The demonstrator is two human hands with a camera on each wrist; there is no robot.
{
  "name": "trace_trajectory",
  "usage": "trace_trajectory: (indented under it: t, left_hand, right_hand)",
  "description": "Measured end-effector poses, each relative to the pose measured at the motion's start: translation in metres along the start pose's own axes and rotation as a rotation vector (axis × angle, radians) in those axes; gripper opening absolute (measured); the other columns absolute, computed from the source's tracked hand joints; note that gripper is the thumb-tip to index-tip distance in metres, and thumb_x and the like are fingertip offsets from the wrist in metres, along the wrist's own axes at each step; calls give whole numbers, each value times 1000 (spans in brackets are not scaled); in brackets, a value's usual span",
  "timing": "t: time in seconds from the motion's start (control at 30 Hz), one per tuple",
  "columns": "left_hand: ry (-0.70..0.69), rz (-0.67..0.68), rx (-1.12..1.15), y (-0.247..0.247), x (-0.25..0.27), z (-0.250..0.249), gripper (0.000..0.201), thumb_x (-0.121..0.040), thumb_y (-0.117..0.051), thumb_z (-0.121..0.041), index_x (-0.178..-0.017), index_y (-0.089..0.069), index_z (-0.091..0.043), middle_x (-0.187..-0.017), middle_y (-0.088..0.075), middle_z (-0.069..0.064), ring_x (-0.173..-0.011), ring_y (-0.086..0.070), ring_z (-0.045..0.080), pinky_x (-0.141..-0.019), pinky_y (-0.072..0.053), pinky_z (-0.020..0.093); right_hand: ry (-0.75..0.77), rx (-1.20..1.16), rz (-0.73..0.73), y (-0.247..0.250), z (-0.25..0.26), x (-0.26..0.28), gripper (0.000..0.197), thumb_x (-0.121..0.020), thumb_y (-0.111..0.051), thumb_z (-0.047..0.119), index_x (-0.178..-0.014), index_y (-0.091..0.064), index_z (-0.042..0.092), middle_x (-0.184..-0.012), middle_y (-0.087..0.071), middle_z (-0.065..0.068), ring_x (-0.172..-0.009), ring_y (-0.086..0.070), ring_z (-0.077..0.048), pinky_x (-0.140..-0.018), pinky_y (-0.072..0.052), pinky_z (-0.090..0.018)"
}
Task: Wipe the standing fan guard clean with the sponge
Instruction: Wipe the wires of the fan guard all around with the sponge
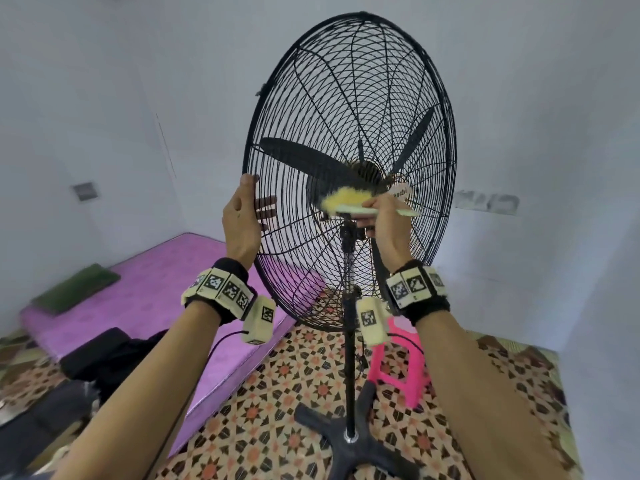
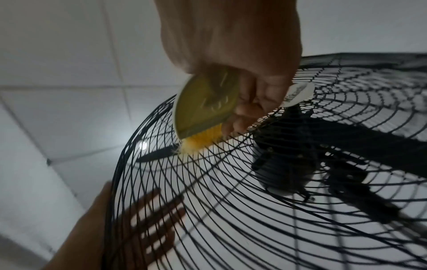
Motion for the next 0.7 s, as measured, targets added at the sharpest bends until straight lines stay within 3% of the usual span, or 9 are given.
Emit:
trace_trajectory:
  t: [0.1,0.23,0.33,0.4,0.47,0.6,0.7]
  left_hand:
    - [-16,-19,16,1,4,-8,80,-88,-35,-89,-136,-64,-32,-118,-76,3,-106,-74,21,-100,-56,54]
    - [-22,-17,2,0,5,-12,62,-105,-30,-67,-142,-60,-27,-106,-79,1,-89,-77,17,-90,-59,49]
    - [-29,-7,5,-1,7,-11,65,-104,-31,-69,-143,-59,-26,-109,-78,2,-94,-76,20,-93,-59,55]
    - [-14,-15,19,0,5,-8,78,-96,-32,-82,-144,-60,-27,-120,-76,4,-106,-73,23,-97,-56,60]
    - [-4,-17,17,1,3,-4,91,-85,-33,-94,-143,-61,-29,-127,-73,5,-114,-70,26,-100,-55,60]
    - [-19,-2,4,-1,6,-6,87,-87,-31,-91,-143,-60,-31,-124,-74,3,-110,-72,22,-100,-55,58]
    - [-6,-6,0,-2,4,-3,95,-82,-33,-96,-145,-59,-30,-134,-70,5,-122,-67,26,-106,-51,58]
  right_hand:
    - [-48,60,70,9,-2,3,25,-100,-48,14,-88,-69,10,-81,-76,-15,-64,-67,-20,-46,-44,-16]
    - [-57,-176,63,9,19,-14,19,-100,-50,14,-90,-67,14,-102,-75,-19,-76,-67,-24,-57,-48,-26]
    - [-74,-5,106,9,3,-12,20,-100,-49,16,-93,-67,11,-95,-76,-19,-77,-67,-26,-57,-47,-27]
    - [-78,157,162,15,-5,-7,23,-100,-47,16,-92,-68,10,-88,-76,-16,-75,-66,-24,-55,-45,-25]
    - [-70,130,171,21,4,-11,21,-99,-50,16,-90,-68,12,-87,-77,-13,-74,-66,-21,-55,-45,-24]
    - [-47,-115,19,25,17,-30,19,-99,-51,16,-92,-69,15,-96,-77,-11,-75,-67,-21,-54,-48,-23]
    - [-66,45,73,23,-10,-24,22,-101,-49,19,-94,-68,13,-89,-77,-10,-74,-67,-22,-52,-47,-23]
Point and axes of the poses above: each hand's wrist, its own x-axis away from the middle knuckle, its own y-axis out of the back of the hand, z = x × y, the point moved 6 cm from there along -x, towards the middle knuckle
